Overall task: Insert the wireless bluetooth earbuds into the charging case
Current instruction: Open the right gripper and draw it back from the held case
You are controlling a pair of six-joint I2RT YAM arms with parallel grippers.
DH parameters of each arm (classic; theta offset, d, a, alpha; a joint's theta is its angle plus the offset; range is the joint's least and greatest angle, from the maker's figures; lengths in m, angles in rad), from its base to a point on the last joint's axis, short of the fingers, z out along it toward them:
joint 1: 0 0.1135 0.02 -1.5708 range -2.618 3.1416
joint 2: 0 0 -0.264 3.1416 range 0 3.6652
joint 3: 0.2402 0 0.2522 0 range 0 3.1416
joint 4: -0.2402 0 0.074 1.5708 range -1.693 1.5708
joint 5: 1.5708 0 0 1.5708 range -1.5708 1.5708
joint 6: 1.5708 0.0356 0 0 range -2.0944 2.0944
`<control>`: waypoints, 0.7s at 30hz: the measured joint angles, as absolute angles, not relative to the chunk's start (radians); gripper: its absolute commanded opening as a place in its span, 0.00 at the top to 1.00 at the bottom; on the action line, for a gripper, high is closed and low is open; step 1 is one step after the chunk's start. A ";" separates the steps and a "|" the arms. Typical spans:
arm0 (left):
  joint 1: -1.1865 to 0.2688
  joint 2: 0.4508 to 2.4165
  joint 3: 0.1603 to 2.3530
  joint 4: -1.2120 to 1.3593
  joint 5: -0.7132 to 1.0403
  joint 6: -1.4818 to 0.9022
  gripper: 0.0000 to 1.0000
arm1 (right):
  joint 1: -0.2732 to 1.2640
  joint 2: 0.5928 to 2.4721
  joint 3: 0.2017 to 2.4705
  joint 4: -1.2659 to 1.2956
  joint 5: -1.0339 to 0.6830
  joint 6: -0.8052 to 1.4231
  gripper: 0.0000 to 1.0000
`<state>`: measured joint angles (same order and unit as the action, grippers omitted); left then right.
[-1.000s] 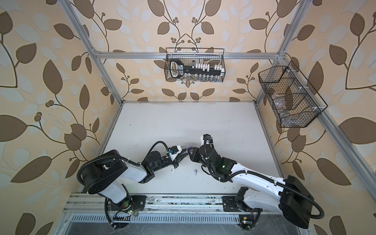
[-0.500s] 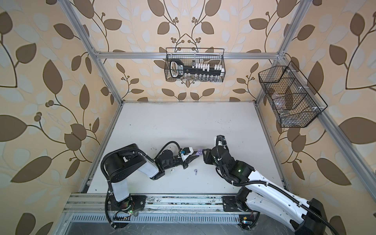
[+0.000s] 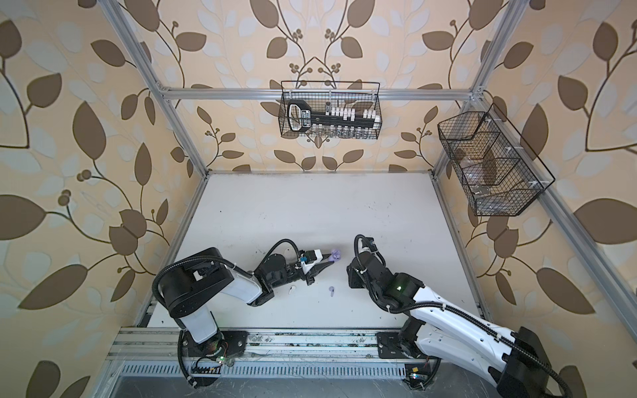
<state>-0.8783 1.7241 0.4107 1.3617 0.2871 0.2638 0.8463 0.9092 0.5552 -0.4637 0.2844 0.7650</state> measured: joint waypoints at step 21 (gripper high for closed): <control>-0.757 1.458 0.182 1.357 0.281 0.272 1.00 | 0.996 1.246 0.581 -0.356 0.235 0.779 0.56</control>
